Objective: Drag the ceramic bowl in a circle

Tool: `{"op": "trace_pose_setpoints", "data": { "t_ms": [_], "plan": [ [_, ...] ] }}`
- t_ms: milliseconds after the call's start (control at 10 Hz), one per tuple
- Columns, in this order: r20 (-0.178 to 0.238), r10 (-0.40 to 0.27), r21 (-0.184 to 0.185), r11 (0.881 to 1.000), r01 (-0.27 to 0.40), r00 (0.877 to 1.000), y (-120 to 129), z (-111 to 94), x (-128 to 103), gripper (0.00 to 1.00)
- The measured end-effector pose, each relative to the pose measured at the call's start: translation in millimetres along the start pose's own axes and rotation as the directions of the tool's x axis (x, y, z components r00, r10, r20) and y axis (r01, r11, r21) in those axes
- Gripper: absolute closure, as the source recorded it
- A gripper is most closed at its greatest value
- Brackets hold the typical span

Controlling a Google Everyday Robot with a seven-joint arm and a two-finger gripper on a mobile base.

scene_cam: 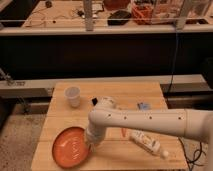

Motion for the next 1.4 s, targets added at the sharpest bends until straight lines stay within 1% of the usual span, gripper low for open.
{"op": "trace_pose_setpoints", "data": {
  "t_ms": [200, 300, 500, 600, 700, 900, 1000, 1200, 1300, 1400],
  "plan": [
    [0.013, -0.057, 0.001, 0.998, 0.057, 0.998, -25.7, 9.3, -2.6, 1.0],
    [0.019, -0.079, 0.01, 0.997, 0.078, 0.997, -37.9, 12.0, 0.9, 1.0],
    [0.021, -0.095, 0.027, 0.995, 0.094, 0.995, -57.0, 14.0, 14.2, 1.0],
    [0.017, -0.085, 0.031, 0.996, 0.084, 0.996, -61.3, 12.9, 26.0, 1.0],
    [0.011, -0.062, 0.035, 0.998, 0.061, 0.998, -62.9, 10.2, 42.9, 1.0],
    [0.008, -0.027, 0.034, 0.999, 0.027, 1.0, -62.8, 6.7, 66.7, 1.0],
    [0.011, 0.008, 0.035, 0.999, -0.008, 1.0, -63.8, 4.5, 88.0, 1.0],
    [0.01, 0.068, 0.043, 0.997, -0.068, 0.998, -54.0, 0.2, 109.3, 1.0],
    [0.01, 0.104, 0.044, 0.994, -0.104, 0.995, -41.6, -3.9, 115.5, 1.0],
    [0.007, 0.13, 0.042, 0.991, -0.13, 0.991, -30.3, -6.9, 115.7, 1.0]
  ]
}}
